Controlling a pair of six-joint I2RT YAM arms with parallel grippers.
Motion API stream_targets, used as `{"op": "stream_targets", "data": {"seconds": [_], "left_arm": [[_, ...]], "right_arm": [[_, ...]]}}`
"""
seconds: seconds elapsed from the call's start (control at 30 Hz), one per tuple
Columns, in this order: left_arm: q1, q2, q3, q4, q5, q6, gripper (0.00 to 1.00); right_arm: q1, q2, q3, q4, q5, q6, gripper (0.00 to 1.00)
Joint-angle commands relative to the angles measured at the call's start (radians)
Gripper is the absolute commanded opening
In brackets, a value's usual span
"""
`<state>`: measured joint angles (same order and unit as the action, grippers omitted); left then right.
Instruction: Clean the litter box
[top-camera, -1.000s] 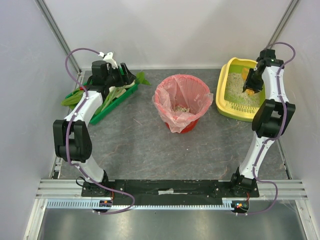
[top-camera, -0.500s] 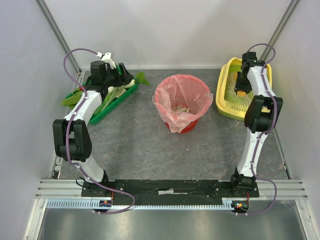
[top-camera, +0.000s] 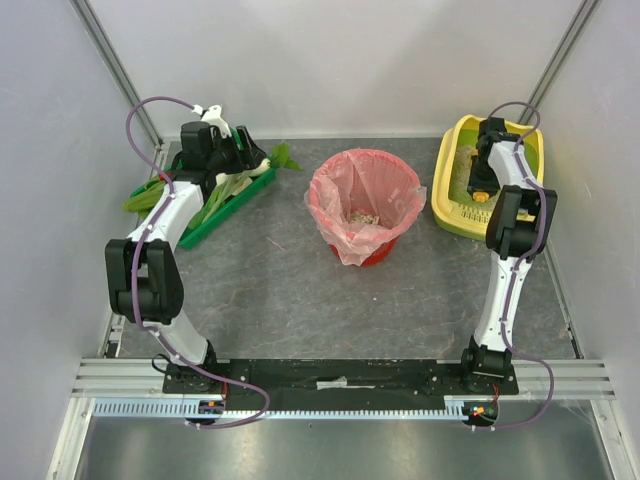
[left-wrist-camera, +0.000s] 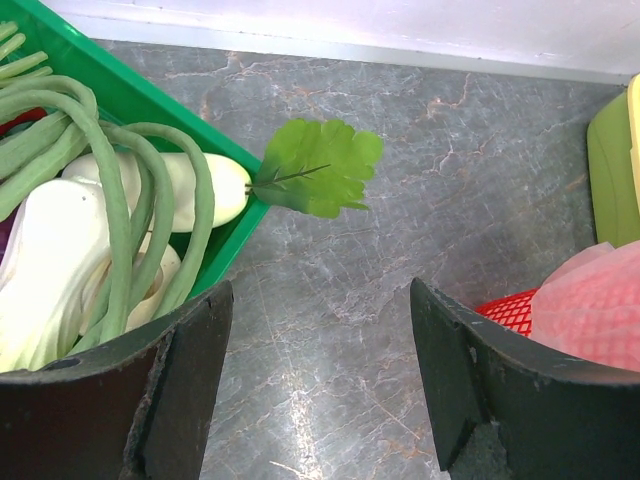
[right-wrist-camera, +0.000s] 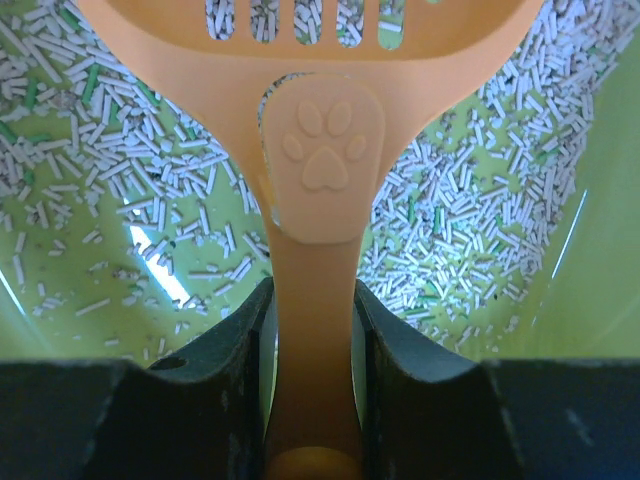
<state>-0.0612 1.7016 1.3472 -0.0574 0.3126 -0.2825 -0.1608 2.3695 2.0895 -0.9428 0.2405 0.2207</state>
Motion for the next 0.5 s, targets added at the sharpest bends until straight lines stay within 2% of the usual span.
{"op": "stream_targets", "data": {"seconds": [0.0, 0.27, 0.37, 0.47], "left_arm": [[0.004, -0.048, 0.041, 0.011, -0.026, 0.042, 0.78], [0.004, -0.051, 0.038, 0.025, -0.038, 0.023, 0.78], [0.004, -0.049, 0.04, 0.027, -0.033, 0.02, 0.78], [0.004, -0.048, 0.049, 0.025, -0.032, 0.022, 0.78]], "right_arm": [[-0.005, 0.026, 0.05, 0.067, 0.002, -0.049, 0.03], [-0.026, 0.019, 0.006, 0.058, 0.02, -0.061, 0.17], [-0.026, 0.025, 0.009, 0.059, 0.01, -0.055, 0.27], [-0.028, 0.027, 0.015, 0.067, -0.019, -0.043, 0.45]]}}
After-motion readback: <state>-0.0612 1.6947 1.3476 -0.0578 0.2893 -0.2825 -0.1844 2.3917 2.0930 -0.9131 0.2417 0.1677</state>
